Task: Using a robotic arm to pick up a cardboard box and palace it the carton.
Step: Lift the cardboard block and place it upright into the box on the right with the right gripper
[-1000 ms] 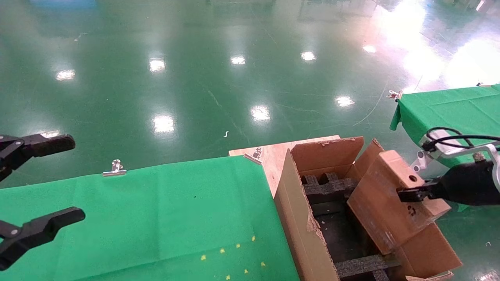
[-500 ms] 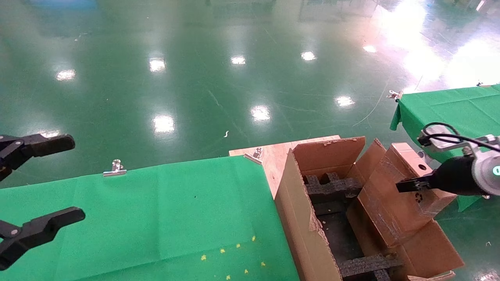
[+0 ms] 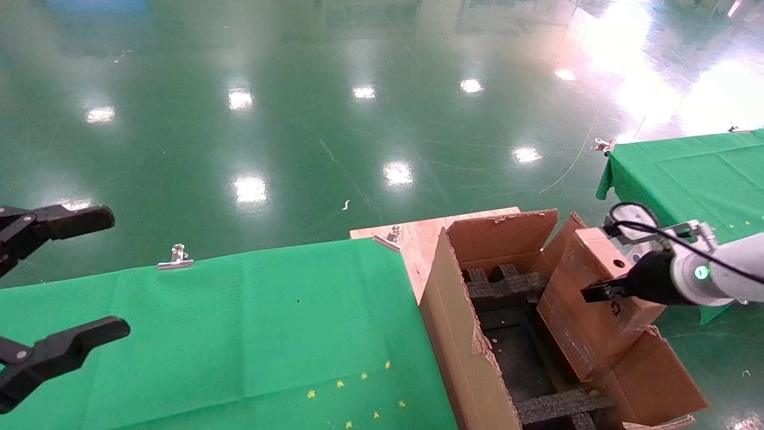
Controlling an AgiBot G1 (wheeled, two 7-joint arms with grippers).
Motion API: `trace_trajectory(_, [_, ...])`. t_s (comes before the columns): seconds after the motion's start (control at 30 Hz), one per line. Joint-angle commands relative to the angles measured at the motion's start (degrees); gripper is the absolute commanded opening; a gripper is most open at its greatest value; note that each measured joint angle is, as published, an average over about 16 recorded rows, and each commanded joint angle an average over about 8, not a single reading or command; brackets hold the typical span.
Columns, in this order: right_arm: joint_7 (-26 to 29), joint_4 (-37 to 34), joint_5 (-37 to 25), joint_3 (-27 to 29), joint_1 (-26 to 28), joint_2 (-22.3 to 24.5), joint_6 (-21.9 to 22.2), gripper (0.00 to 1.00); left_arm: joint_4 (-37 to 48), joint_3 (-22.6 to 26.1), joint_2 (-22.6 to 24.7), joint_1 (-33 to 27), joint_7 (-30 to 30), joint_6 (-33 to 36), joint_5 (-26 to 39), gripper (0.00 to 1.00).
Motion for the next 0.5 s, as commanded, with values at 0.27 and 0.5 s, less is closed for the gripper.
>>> trace_trajectory(0.27, [6.0, -0.1, -4.3, -1.5, -3.9, -2.5, 2.5, 0.00, 0.0, 0.0, 0.0, 0.0, 0.0, 0.0, 0.0, 1.00])
trace_trajectory(0.5, [11.8, -0.3, -8.8, -2.5, -7.1, -4.6, 4.3, 0.00, 0.0, 0.0, 0.0, 0.0, 0.0, 0.0, 0.0, 1.00])
